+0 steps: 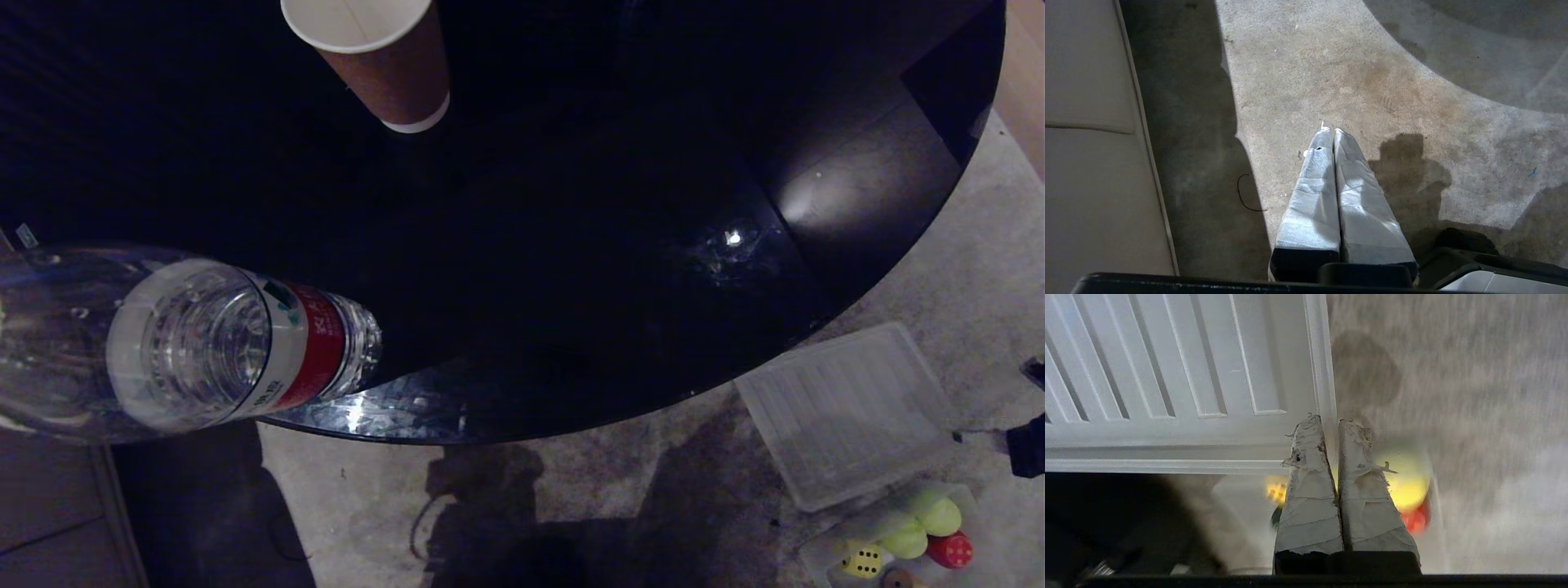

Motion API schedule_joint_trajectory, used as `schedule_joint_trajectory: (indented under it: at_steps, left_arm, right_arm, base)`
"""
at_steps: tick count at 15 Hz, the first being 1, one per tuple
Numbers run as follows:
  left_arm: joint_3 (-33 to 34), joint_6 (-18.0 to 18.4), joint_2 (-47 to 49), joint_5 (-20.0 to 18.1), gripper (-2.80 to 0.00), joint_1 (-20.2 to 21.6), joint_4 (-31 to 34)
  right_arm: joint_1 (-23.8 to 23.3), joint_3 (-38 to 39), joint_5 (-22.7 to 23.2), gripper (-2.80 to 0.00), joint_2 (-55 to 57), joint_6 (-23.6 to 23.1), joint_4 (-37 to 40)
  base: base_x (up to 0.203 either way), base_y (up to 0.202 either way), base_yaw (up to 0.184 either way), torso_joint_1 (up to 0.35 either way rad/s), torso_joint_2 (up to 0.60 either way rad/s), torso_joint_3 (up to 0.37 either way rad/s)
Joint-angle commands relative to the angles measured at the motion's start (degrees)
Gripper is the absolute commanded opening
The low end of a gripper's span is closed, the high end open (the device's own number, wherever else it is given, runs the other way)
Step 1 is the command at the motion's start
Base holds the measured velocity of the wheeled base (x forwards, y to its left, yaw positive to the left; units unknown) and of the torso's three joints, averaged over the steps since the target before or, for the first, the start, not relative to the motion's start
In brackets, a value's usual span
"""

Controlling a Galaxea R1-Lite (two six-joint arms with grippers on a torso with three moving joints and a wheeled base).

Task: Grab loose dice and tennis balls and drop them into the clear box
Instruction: Close the lid

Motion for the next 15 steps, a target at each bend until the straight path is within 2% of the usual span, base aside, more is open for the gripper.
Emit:
schedule_joint_trajectory:
  at_steps: [1, 2, 4, 7, 10, 12, 15]
  left_arm:
    - [0.0, -0.1, -0.1, 0.0, -2.8, 0.0, 0.0]
    - [0.0, -0.1, 0.0, 0.0, -2.8, 0.0, 0.0]
    - [0.0, -0.1, 0.0, 0.0, -2.8, 0.0, 0.0]
    - [0.0, -0.1, -0.1, 0.0, -2.8, 0.0, 0.0]
    - [0.0, -0.1, 0.0, 0.1, -2.8, 0.0, 0.0]
    - [0.0, -0.1, 0.0, 0.0, -2.8, 0.0, 0.0]
    - [0.0, -0.1, -0.1, 0.1, -2.8, 0.0, 0.0]
  right_arm:
    - [-2.0, 0.9, 0.3, -2.8, -4.0, 0.0, 2.9]
    - [-2.1, 0.8, 0.4, -2.8, -5.7, 0.9, 4.3]
    - [-1.6, 0.8, 0.3, -2.8, -10.6, 6.2, 6.1]
    - [1.8, 0.8, -0.9, -2.8, -19.7, 20.6, 7.3]
    - [6.6, 1.8, -5.2, -2.8, -28.2, 31.4, 7.7]
    - [8.7, 3.8, -6.3, -2.8, -32.8, 33.9, 7.5]
    - [11.8, 8.1, -7.0, -2.8, -38.0, 34.3, 7.7]
  base:
    - [0.0, 0.0, 0.0, 0.0, 0.0, 0.0]
    - [0.0, 0.0, 0.0, 0.0, 0.0, 0.0]
    - [0.0, 0.0, 0.0, 0.0, 0.0, 0.0]
    - [0.0, 0.0, 0.0, 0.0, 0.0, 0.0]
    - [0.0, 0.0, 0.0, 0.0, 0.0, 0.0]
    - [0.0, 0.0, 0.0, 0.0, 0.0, 0.0]
    - [0.0, 0.0, 0.0, 0.0, 0.0, 0.0]
